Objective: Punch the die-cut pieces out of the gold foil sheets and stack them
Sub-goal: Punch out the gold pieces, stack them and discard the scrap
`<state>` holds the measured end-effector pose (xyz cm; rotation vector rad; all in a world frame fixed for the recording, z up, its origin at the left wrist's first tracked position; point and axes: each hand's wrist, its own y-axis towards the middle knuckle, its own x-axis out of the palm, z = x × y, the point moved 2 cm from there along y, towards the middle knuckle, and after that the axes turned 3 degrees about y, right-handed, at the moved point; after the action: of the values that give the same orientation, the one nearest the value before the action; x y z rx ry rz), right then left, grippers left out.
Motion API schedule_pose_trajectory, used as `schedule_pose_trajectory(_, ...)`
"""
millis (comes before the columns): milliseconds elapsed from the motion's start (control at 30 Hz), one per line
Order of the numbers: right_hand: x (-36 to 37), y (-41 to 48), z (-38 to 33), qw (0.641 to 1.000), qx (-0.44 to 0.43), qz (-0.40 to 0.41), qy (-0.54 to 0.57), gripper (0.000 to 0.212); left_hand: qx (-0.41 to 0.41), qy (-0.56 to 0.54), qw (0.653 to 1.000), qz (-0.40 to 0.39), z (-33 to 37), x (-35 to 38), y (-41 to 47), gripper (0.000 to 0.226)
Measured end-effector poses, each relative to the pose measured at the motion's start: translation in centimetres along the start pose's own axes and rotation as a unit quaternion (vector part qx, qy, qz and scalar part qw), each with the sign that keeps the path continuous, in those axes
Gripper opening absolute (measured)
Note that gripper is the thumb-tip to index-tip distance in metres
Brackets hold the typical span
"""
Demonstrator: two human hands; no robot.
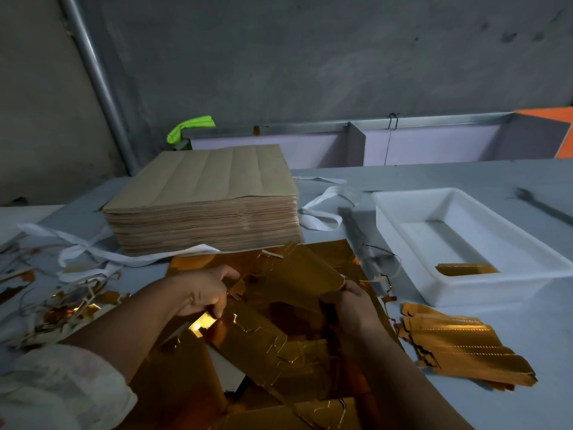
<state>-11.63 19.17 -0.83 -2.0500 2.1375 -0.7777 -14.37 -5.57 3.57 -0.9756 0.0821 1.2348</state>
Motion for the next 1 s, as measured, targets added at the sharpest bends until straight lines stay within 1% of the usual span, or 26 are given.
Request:
schedule_pose_trajectory(67,-0.1,-0.1,-0.6,1.0,-0.021,0.009,-0.02,0.017,0.0,-0.021,0.999,0.028,0.0,0.0,0.0,0.08)
schedule_pose_trajectory(167,-0.1,-0.8,-1.5,0.998,-0.04,0.007,-0.044,0.012,-0.006,-0.051,0.997,0.058,-0.1,0.0,0.0,0.055)
schedule_pose_trajectory(233,-0.1,-1.0,-2.0,0.998,-0.047,-0.003,-0.04,0.013,-0.004,-0.088,0.995,0.057,0.2,0.1,-0.2,0.038)
schedule_pose_trajectory(300,-0.2,-1.1,-2.3,0.998,-0.048,-0.012,-0.033,0.012,0.002,-0.092,0.993,0.074,0.7,0.2,-0.4,0.022)
schedule_pose_trajectory(367,0.0,-1.3,-2.3,0.999,-0.027,-0.035,0.012,0.01,0.007,-0.097,0.991,0.095,1.1,0.3,-0.4,0.019)
schedule_pose_trajectory(400,0.2,-1.4,-2.1,0.997,-0.003,-0.052,0.056,0.012,0.009,-0.112,0.989,0.096,1.4,0.4,-0.4,0.02)
schedule_pose_trajectory(433,0.5,-1.5,-1.9,0.991,0.025,-0.075,0.109,0.02,0.009,-0.127,0.987,0.099,1.6,0.6,-0.4,0.022)
schedule_pose_trajectory(500,1.2,-1.7,-1.2,0.969,0.071,-0.126,0.199,0.043,0.016,-0.145,0.984,0.106,1.9,0.8,-0.4,0.024)
schedule_pose_trajectory(533,1.6,-1.9,-0.8,0.958,0.091,-0.158,0.222,0.054,0.021,-0.154,0.982,0.106,2.0,1.0,-0.4,0.022)
schedule_pose_trajectory(600,2.2,-2.2,-0.1,0.945,0.122,-0.208,0.223,0.064,0.019,-0.166,0.98,0.11,2.3,1.1,-0.7,0.011)
schedule_pose_trajectory(633,2.3,-2.4,0.3,0.942,0.134,-0.225,0.211,0.065,0.018,-0.173,0.977,0.122,2.2,0.9,-0.7,0.013)
schedule_pose_trajectory(667,2.4,-2.7,0.4,0.941,0.144,-0.241,0.187,0.064,0.012,-0.184,0.973,0.141,2.1,0.5,-0.5,0.021)
schedule_pose_trajectory(700,2.4,-3.1,0.5,0.944,0.145,-0.258,0.143,0.06,0.009,-0.191,0.969,0.155,2.2,0.2,-0.5,0.025)
schedule_pose_trajectory(733,2.4,-3.3,0.5,0.951,0.131,-0.268,0.075,0.053,0.006,-0.189,0.969,0.16,2.4,-0.1,-0.5,0.027)
schedule_pose_trajectory(767,2.4,-3.3,0.6,0.96,0.105,-0.259,-0.009,0.042,-0.003,-0.188,0.97,0.152,2.6,-0.1,-0.5,0.027)
schedule_pose_trajectory(800,2.5,-3.2,0.6,0.966,0.074,-0.233,-0.079,0.033,-0.007,-0.192,0.971,0.145,2.9,0.0,-0.5,0.03)
schedule_pose_trajectory(833,2.4,-3.0,0.6,0.971,0.045,-0.203,-0.116,0.032,-0.004,-0.185,0.973,0.141,3.0,0.0,-0.7,0.033)
schedule_pose_trajectory(867,2.2,-2.7,0.6,0.978,0.026,-0.166,-0.123,0.034,-0.014,-0.182,0.976,0.123,3.0,0.2,-0.7,0.033)
schedule_pose_trajectory(933,2.1,-2.8,0.3,0.985,0.013,-0.125,-0.119,0.028,-0.02,-0.184,0.979,0.083,3.2,0.9,-1.4,0.022)
schedule_pose_trajectory(1000,1.5,-2.6,0.2,0.985,0.013,-0.08,-0.154,0.022,-0.011,-0.195,0.978,0.073,3.4,1.3,-1.7,0.012)
